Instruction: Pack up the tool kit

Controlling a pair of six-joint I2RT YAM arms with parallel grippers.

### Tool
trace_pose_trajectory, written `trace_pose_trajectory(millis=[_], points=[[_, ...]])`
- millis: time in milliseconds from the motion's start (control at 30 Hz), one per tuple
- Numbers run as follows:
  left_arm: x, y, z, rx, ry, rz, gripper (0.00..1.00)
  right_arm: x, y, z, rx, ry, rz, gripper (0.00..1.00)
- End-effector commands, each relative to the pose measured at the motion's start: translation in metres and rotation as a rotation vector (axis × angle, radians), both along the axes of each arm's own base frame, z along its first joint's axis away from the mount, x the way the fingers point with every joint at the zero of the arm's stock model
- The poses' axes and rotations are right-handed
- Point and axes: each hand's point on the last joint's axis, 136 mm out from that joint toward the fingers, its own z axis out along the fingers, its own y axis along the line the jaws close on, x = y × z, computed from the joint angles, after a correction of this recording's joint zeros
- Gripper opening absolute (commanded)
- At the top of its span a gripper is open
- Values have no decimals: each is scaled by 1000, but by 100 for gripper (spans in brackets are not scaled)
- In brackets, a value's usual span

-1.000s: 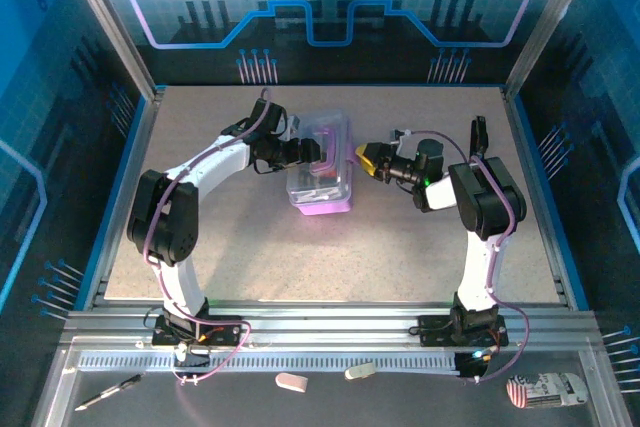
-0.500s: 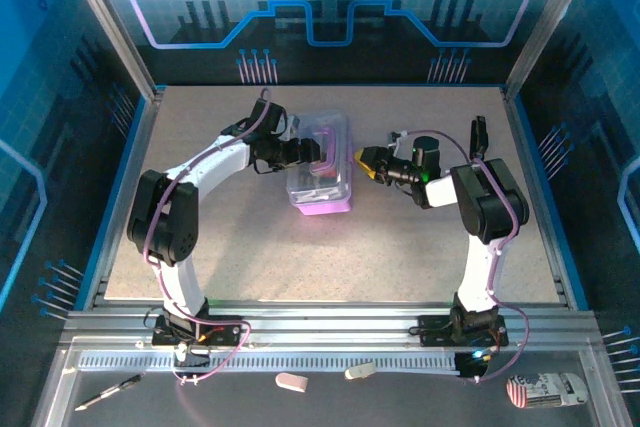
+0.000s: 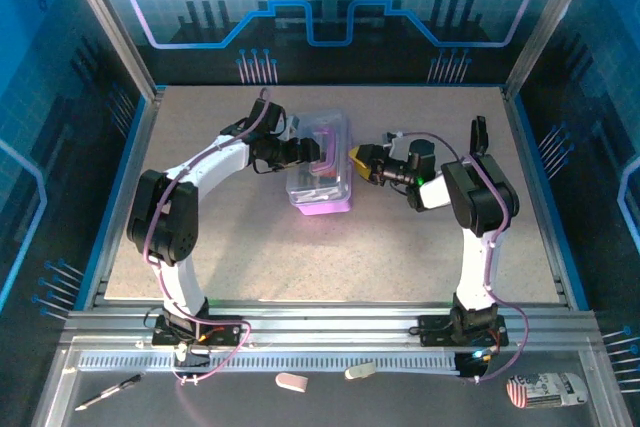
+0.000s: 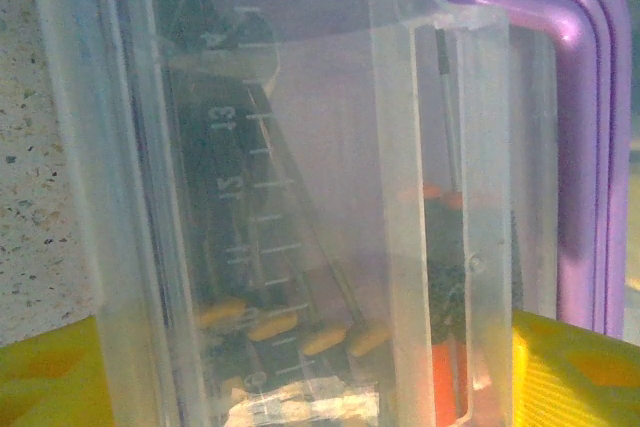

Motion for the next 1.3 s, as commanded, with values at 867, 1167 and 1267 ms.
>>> trace_pose_trajectory(millis=[867,1167,1267], points=[[-48,13,-67,94,251,-36,74,-1,-5,36,-6,-75,-15,53],[-47,12,-65,89,249,-35,74,-2,-2,10,-104,-45,-9,48],[-47,11,-65,89,249,-36,74,-2,-2,0,-138,-33,-11,48]])
